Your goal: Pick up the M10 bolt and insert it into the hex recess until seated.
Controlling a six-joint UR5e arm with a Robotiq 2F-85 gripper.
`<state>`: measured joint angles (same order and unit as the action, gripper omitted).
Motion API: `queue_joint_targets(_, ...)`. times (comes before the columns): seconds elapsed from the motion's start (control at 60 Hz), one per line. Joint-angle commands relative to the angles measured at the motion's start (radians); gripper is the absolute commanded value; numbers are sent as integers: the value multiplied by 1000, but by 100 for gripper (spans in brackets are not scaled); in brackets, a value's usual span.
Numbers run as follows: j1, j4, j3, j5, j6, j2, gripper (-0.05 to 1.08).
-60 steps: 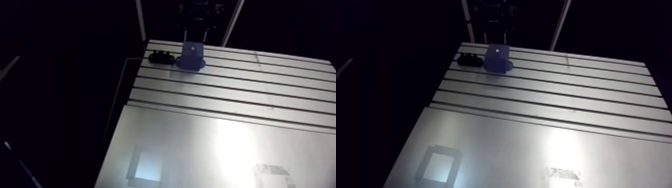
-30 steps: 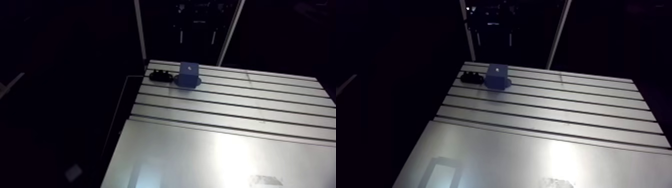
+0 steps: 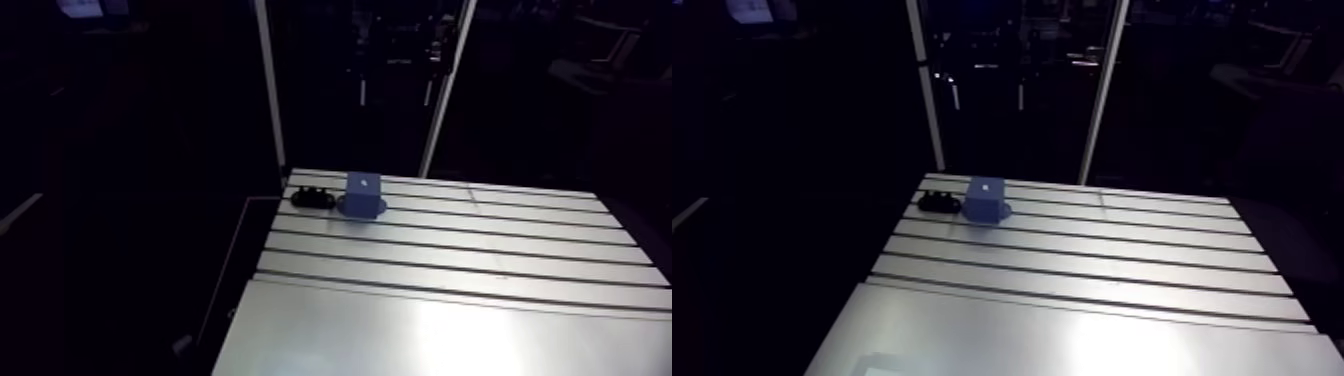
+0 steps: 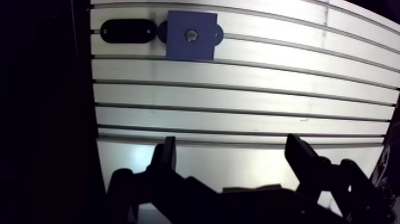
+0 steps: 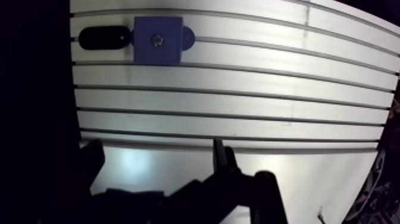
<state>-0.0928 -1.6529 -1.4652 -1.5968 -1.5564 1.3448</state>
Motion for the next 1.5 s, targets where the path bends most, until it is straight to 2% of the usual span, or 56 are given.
queue_joint_targets(0.017,52,50,-55,1,-46,193,1)
queue_joint_targets(0.15,63,78,-63,-1,-46,232,1)
queue_joint_targets(0.3,70,95,-75,-1,-54,247,1)
queue_joint_targets(0.55,76,98,-59,-2,-55,244,1)
queue_joint_targets(0.783,109,109,-47,-2,-55,233,1)
queue_joint_targets(1.5,111,104,-60,0,-54,230,1)
